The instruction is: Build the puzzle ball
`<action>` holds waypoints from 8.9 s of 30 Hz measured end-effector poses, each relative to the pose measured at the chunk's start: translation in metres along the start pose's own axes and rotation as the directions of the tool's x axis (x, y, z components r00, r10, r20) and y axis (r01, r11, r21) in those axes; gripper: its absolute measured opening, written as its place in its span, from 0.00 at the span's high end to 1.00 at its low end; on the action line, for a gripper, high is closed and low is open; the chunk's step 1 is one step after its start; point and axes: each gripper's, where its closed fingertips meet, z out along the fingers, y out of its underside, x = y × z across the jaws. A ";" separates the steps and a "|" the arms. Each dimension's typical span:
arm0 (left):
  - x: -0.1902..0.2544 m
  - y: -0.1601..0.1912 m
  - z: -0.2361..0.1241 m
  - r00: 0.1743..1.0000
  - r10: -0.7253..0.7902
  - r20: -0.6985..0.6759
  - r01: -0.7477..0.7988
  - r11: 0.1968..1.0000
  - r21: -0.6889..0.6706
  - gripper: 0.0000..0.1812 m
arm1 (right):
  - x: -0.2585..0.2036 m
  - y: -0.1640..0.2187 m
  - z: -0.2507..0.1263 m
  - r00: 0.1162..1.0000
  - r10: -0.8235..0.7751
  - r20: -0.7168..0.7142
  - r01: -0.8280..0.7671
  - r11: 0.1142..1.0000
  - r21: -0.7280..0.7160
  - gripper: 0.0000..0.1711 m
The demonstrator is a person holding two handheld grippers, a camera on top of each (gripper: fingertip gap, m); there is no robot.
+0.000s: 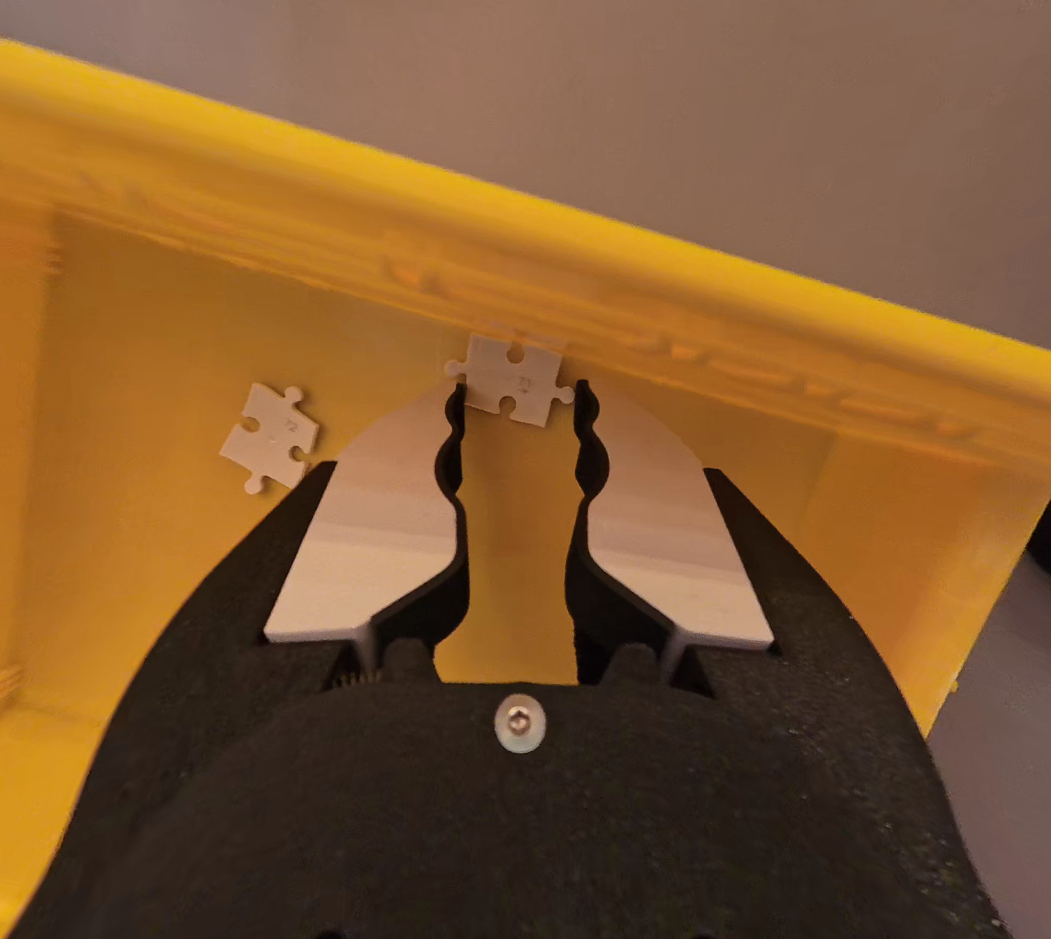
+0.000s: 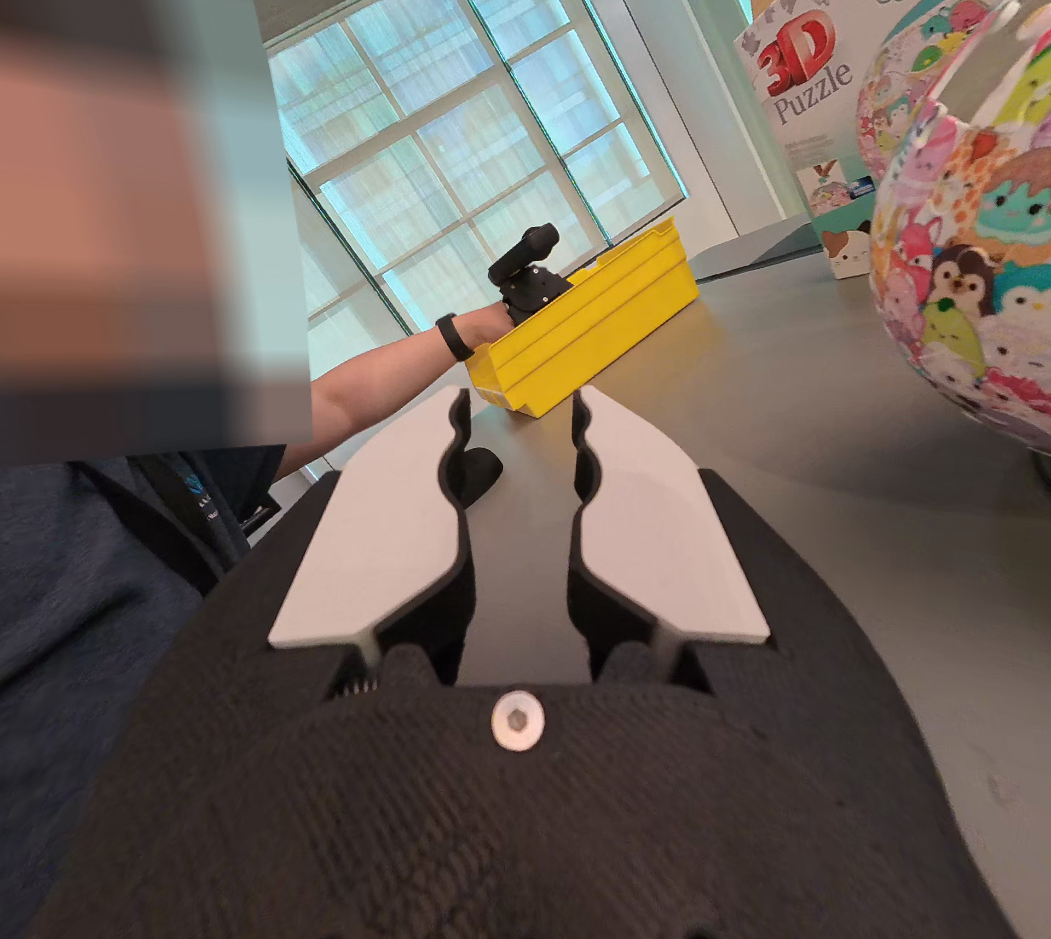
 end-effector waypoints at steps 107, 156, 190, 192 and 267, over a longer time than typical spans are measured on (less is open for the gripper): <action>0.316 -0.361 0.020 0.788 0.136 -0.600 0.253 0.817 0.518 0.99 | -0.019 -0.064 -0.045 0.972 0.007 0.235 0.136 0.798 -0.587 0.87; 0.121 -0.402 -0.045 0.971 0.129 -0.200 0.048 0.716 0.696 0.85 | 0.074 -0.103 -0.017 0.989 0.127 -0.075 -0.145 0.735 -0.662 0.98; 0.124 -0.414 -0.040 0.928 0.250 -0.277 0.030 0.689 0.724 0.77 | 0.087 -0.091 -0.013 0.991 -0.009 -0.137 -0.091 0.705 -0.703 0.98; 0.129 -0.415 -0.029 0.927 0.256 -0.274 0.008 0.717 0.697 0.75 | 0.087 -0.091 -0.013 0.991 -0.018 -0.132 -0.082 0.703 -0.707 0.98; 0.148 -0.425 0.050 0.974 0.220 -0.063 -0.151 0.825 0.545 0.57 | 0.085 -0.112 -0.006 0.669 -0.741 0.062 0.560 0.447 -0.698 1.00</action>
